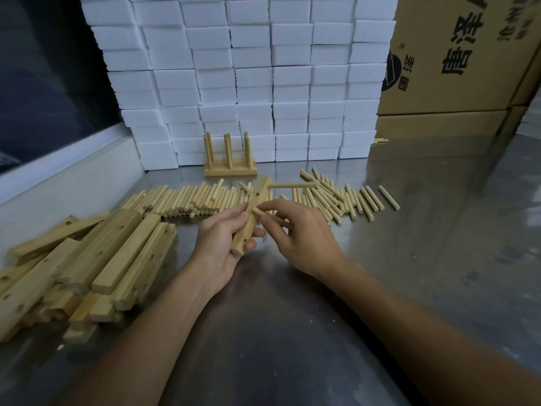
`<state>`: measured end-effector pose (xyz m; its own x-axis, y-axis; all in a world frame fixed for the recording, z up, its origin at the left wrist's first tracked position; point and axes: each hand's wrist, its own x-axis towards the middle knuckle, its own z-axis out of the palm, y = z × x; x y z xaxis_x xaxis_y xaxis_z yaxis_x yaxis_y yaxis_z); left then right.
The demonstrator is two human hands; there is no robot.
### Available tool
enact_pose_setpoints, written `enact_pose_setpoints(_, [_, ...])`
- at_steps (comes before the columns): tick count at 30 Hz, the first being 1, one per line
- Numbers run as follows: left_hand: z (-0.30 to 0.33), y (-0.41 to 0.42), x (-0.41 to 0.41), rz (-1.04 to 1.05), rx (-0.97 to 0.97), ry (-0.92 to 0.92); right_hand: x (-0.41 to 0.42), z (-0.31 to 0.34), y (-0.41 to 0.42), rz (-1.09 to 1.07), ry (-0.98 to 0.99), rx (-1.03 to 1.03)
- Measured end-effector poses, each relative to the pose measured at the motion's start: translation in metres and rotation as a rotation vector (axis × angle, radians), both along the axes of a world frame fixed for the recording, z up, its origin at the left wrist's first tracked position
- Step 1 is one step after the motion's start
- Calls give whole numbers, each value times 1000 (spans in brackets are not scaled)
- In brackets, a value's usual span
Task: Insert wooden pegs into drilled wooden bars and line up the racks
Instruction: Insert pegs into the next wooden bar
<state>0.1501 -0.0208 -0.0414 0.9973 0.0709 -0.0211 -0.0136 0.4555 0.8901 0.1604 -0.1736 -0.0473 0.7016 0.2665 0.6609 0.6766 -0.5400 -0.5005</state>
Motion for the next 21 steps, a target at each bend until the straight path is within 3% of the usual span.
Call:
enact_pose_setpoints(6, [-2,-2,-1,-33,-25,8,2,0,-3,-31,-4,-6])
enact_pose_setpoints(21, [-7,-7,0,56,178,-19,-1,10,-6,-179,-144,-369])
